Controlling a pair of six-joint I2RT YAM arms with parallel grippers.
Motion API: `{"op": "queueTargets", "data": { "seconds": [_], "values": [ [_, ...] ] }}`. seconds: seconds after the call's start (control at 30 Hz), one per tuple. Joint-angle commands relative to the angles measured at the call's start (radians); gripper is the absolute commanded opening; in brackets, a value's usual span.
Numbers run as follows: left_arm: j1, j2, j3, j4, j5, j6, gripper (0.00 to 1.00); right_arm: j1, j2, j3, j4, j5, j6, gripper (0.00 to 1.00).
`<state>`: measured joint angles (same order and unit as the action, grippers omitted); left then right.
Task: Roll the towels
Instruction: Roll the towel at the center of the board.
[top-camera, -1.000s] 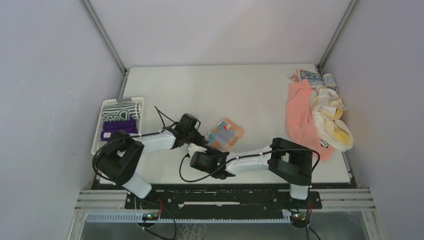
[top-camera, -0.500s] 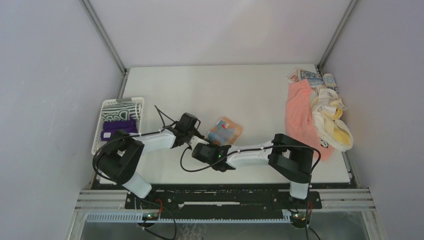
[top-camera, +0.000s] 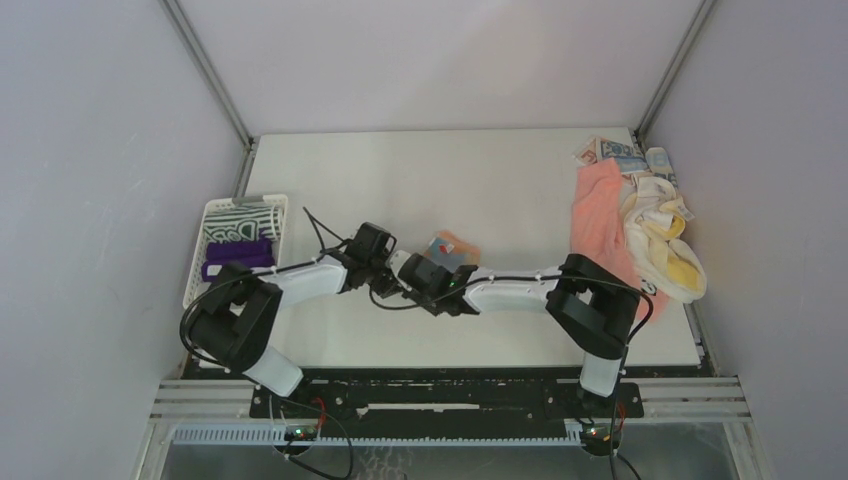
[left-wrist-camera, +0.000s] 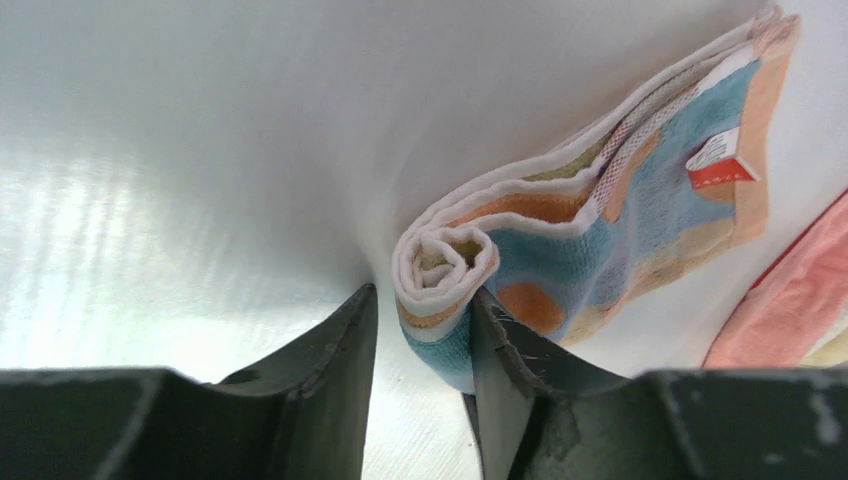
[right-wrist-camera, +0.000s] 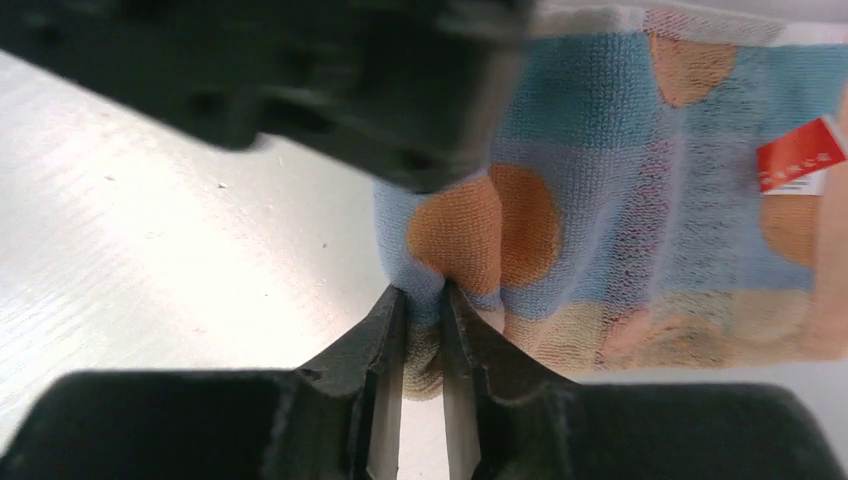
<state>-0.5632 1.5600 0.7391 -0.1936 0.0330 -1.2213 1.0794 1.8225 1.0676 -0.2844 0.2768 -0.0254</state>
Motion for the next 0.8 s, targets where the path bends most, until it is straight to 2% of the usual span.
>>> {"op": "queueTargets", "data": {
  "seconds": [0.0, 0.13, 0.23, 0.4, 0.57, 0.77],
  "values": [
    [0.026, -0.054, 0.02, -0.107, -0.059, 0.055, 0.46, -0.12, 0.069, -0.043, -0.059, -0.425, 0.012, 0.14],
    [0.053, -0.102, 0.015, -0.111, -0.06, 0.058, 0.56, -0.264, 0.059, -0.034, -0.051, -0.785, 0.029, 0.05],
    [0.072, -0.143, 0.002, -0.114, -0.065, 0.055, 0.64, -0.358, 0.07, -0.032, -0.01, -1.022, 0.082, 0.05],
    [0.108, -0.224, -0.029, -0.109, -0.08, 0.057, 0.74, -0.456, 0.156, -0.028, 0.127, -1.3, 0.253, 0.03],
    [0.096, -0.265, -0.068, -0.068, -0.043, 0.043, 0.78, -0.524, 0.242, -0.044, 0.297, -1.436, 0.442, 0.03],
    [0.015, -0.235, -0.109, 0.01, -0.001, -0.012, 0.78, -0.582, 0.298, -0.07, 0.348, -1.429, 0.517, 0.03]
  ]
}}
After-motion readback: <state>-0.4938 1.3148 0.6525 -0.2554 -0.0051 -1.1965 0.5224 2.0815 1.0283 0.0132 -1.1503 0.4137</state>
